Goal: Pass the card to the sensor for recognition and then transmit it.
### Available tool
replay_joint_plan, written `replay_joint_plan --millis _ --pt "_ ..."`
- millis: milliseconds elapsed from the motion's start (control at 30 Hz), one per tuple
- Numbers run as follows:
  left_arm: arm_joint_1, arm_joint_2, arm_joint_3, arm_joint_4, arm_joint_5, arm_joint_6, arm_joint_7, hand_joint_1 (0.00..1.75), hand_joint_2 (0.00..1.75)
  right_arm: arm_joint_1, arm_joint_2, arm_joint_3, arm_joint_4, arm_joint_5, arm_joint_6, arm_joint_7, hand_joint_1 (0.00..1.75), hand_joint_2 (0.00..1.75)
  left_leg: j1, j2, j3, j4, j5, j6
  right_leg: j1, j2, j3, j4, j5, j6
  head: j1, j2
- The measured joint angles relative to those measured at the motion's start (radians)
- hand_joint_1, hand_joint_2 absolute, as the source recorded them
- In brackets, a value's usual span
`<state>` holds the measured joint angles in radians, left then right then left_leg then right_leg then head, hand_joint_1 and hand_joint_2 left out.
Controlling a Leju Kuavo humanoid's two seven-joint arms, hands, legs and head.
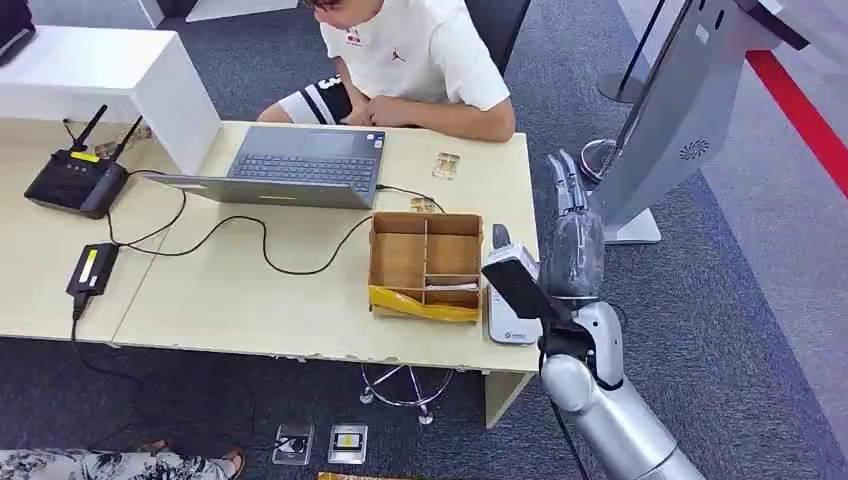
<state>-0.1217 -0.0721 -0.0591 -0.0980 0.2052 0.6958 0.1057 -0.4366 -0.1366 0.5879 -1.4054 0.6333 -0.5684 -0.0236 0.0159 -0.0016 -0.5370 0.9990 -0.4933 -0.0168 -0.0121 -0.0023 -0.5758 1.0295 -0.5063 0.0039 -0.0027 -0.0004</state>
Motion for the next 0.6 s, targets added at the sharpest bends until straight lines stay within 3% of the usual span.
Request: replay_joint_plan --millis 167,333,467,600 --pt "0.004 -0.008 0.027 -0.011 -0.037 -0.002 0.007 0.0 1.75 0.017 -0.006 0.046 -0.063 0.101 0.123 -0.011 0.0 1.75 0.0 0.001 0.0 0.0 0.0 0.0 0.0 0.002 0.0 0.0 0.0 0.001 0.0 0.0" --pt "0.01 -0.01 0.037 -0.029 -0.041 -0.018 0.013 0.0 1.75 0.04 -0.006 0.161 -0.111 0.218 0.32 0.021 0.0 1.75 0.0 0.001 0.0 0.0 0.0 0.0 0.0 0.001 0.0 0.0 0.0 0.0 0.0 0.0" --pt "0.011 -0.01 0.042 -0.038 -0.04 -0.027 0.014 0.0 1.75 0.04 0.003 0.229 -0.077 0.311 0.382 0.088 0.0 1.75 0.0 0.0 -0.001 0.0 0.0 0.0 0.0 0.0 0.0 0.0 0.0 0.0 0.0 0.0" --pt "0.015 -0.009 0.045 -0.047 -0.029 -0.039 0.008 0.0 1.75 0.029 0.015 0.267 0.003 0.325 0.394 0.124 0.0 1.75 0.0 0.0 -0.001 0.0 0.0 0.0 0.0 -0.001 0.0 0.0 0.0 0.0 0.0 0.0"
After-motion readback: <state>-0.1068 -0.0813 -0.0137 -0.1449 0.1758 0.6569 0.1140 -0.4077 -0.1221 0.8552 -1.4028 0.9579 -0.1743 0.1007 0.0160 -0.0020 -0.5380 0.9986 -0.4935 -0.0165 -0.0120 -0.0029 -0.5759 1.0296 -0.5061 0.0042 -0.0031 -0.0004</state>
